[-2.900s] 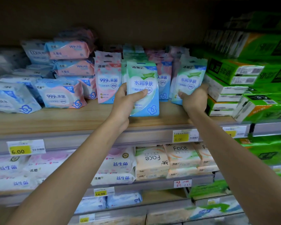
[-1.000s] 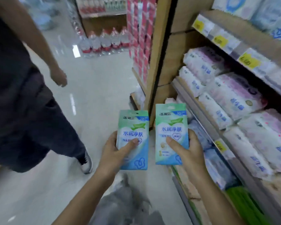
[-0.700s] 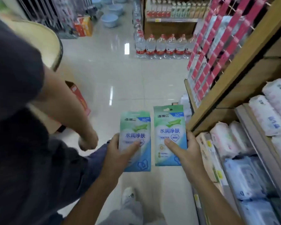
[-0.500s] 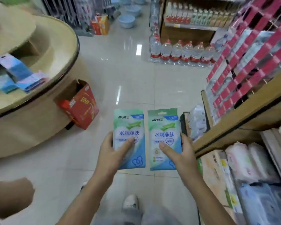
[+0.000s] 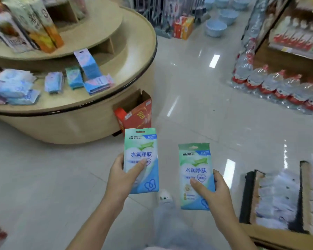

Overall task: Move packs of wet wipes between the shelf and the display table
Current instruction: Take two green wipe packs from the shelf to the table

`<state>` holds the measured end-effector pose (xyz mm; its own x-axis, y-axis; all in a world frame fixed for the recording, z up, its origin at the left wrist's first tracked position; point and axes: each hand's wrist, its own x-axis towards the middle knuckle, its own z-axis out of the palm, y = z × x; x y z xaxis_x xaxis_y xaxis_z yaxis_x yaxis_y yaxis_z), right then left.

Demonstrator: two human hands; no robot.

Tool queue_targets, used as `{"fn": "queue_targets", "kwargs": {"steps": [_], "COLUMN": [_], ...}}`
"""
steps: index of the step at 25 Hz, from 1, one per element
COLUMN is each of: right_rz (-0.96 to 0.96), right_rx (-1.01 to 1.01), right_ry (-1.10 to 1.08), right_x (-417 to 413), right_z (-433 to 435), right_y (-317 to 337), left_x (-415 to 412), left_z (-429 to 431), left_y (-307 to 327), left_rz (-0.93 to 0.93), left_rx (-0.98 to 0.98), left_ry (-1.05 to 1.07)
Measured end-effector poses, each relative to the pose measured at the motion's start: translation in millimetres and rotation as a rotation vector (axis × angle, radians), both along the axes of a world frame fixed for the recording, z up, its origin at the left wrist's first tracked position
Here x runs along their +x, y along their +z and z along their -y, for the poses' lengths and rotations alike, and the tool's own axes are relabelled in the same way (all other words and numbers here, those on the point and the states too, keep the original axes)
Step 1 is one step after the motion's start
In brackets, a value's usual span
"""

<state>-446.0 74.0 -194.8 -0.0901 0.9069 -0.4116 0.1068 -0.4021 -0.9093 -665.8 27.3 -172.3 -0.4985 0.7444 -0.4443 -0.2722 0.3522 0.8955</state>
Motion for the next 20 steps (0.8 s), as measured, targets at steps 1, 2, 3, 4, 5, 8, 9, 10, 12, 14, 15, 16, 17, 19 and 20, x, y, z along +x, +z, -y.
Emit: {"fn": "queue_targets", "kwargs": {"steps": [1,2,3,4,5,8,9,10,12,14,15,16,17,19,20], "right_rz": [-0.004,-0.01,-0.015,-0.019,-0.026,-0.027,-0.035,-0.049,-0.072,-0.086,-0.095,-0.102,-0.113,-0.144,-0.163], "right_rx": [-0.009,-0.016,-0.023,-0.022,-0.01,0.041,0.054,0.056,0.057,0.059,0.054,0.047,0.037,0.003,-0.023], "right_ry": [0.033,0.079,0.123,0.172,0.226,0.4,0.445,0.488,0.555,0.604,0.619,0.628,0.632,0.639,0.643], "right_x": [-9,-22,-34,-49,-66,-125,-147,-169,-215,-261,-284,-306,-331,-378,-402], "right_z": [-22,-49,-73,-97,-122,-183,-198,-211,-231,-243,-246,-249,-251,-254,-254], "right_y": [0,0,2,6,11,23,27,31,34,30,28,26,21,17,16], "left_x": [-9,-19,-29,-37,-46,-70,-78,-88,-113,-146,-166,-187,-213,-264,-290], "left_z": [-13,-28,-40,-50,-60,-77,-81,-84,-91,-99,-104,-109,-115,-127,-134], "left_y": [-2,-3,-3,-2,-2,-6,-7,-10,-14,-20,-22,-22,-23,-24,-23], "left_rz": [0.0,-0.001,-0.003,-0.006,-0.01,0.003,0.011,0.019,0.031,0.038,0.04,0.04,0.039,0.038,0.041], "left_rx": [-0.009,-0.017,-0.028,-0.035,-0.04,-0.057,-0.057,-0.058,-0.065,-0.06,-0.055,-0.047,-0.038,-0.024,-0.013], "left_ry": [0.037,0.084,0.125,0.161,0.196,0.316,0.351,0.387,0.458,0.521,0.538,0.549,0.558,0.567,0.567]}}
